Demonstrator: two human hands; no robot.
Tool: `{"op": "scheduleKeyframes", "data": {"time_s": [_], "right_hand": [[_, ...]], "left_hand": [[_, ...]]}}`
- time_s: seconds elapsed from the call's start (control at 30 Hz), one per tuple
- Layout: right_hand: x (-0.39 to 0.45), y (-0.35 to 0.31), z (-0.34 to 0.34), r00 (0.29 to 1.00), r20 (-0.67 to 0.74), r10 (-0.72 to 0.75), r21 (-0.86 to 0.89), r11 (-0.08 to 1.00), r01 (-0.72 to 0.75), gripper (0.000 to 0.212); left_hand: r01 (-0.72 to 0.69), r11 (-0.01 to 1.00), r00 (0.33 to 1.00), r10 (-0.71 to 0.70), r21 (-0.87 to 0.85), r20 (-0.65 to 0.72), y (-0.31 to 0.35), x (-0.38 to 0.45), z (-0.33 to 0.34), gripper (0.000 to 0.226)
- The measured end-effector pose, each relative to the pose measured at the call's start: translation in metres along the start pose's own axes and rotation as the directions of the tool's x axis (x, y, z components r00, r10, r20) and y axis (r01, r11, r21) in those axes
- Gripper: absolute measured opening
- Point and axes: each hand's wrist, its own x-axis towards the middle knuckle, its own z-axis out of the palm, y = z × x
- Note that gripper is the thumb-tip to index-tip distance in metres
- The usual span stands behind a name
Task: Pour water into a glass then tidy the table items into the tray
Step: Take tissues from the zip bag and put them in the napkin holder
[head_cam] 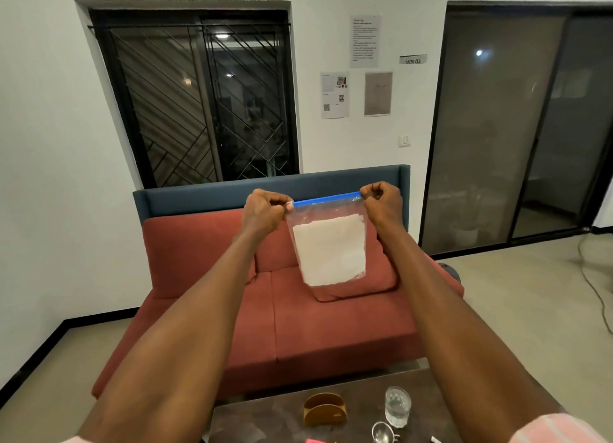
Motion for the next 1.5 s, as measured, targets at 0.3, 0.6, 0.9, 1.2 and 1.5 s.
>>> {"op": "scheduleKeyframes", "data": {"time_s": [0.3,0.6,0.9,1.2,1.5], "right_hand": [[-0.02,-0.03,0.023,0.858,0.499,-0.118,-0.289,0.911,0.294,0.014],[-0.033,-0.04,0.034,0.921,0.382,-0.077,-0.2,0.966,0.164,0.017],[-0.042,-0.043,0.039,0.916,0.389,-0.099,-0.182,0.966,0.182,0.016],[-0.045,-0.037,0.034,0.883,0.468,-0.042,-0.148,0.981,0.125,0.016],[-0.05,-0.036,0.035,0.757,0.597,0.267,-0.126,0.963,-0.24,0.02]], "left_hand": [[-0.021,0.996,1.0,0.022,-0.092,0.016,0.002,0.003,0.006,0.01],[0.169,0.982,0.941,-0.188,-0.089,-0.283,0.016,-0.012,0.013,0.05],[0.417,0.666,0.894,-0.422,-0.618,0.148,0.023,-0.016,0.028,0.025],[0.475,0.624,0.872,-0.427,-0.62,0.239,0.016,-0.02,0.026,0.012],[0.508,0.533,0.841,-0.476,-0.676,0.258,0.002,-0.029,0.028,0.021]]}}
